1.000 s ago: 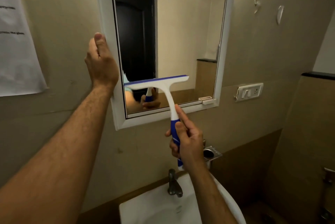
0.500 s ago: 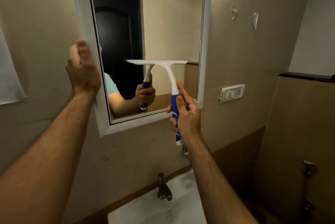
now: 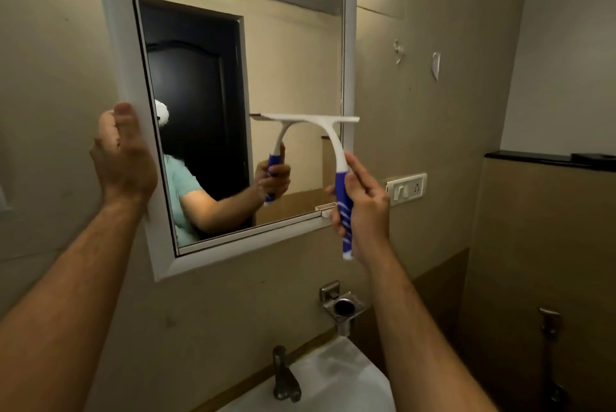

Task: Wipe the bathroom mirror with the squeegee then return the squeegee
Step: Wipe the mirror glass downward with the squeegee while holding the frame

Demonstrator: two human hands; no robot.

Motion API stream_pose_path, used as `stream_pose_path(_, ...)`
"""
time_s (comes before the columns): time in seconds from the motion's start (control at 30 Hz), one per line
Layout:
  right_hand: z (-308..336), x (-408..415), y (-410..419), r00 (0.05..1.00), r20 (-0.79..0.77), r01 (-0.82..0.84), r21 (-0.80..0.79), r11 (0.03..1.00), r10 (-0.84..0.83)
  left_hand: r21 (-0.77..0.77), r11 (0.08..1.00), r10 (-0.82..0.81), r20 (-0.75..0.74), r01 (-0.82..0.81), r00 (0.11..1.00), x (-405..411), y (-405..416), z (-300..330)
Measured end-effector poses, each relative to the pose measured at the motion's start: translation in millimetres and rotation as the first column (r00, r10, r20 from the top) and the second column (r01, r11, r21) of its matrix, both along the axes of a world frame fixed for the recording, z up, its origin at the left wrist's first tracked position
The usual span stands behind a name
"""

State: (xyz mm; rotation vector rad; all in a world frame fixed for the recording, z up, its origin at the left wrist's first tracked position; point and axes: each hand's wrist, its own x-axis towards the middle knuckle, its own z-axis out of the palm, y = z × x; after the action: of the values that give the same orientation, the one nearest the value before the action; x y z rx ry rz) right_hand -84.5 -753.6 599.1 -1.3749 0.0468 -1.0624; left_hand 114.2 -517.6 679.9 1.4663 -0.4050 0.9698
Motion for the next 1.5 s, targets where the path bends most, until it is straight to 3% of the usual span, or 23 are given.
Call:
stream_pose_path(0.27,-5.1,-1.4,2.0,0.999,-0.037,-0.010,0.026,1.000,0.011,0.010,0.999,-0.042,-0.010,0.042,0.999,-4.1,3.1,-0.8)
stream_pose_path(0.57,123.4,14.1,-10.4,0.990,0.143,0.024,-0.116,0.993,-0.007,0.031,0.998,-0.052,0.014,0.052,0.999,-4.3,2.9,0.1)
stream_pose_path(0.83,72.2,17.4,-17.9,0.991,0.078,0.108,-0.046,0.993,-0.105,0.033,0.999,-0.024,-0.081,0.027,0.996,-7.0,6.3,21.2)
stream_pose_path(1.13,201.2,26.0,-28.9,0.969,0.178,0.206,-0.222,0.953,-0.168,0.039,0.998,0.045,-0.005,-0.044,0.999,-3.8,-2.0,65.3)
stream_pose_path(1.33,150.9,31.5,-38.5,0.993,0.120,0.028,-0.147,0.989,-0.011,0.012,0.999,0.047,0.009,-0.047,0.999,-3.1,-4.3,64.6)
stream_pose_path(1.5,175.7,35.4,-33.1,0.979,0.199,0.072,-0.166,0.983,-0.038,0.008,0.998,0.062,0.015,-0.062,0.998,-5.7,-6.1,63.6)
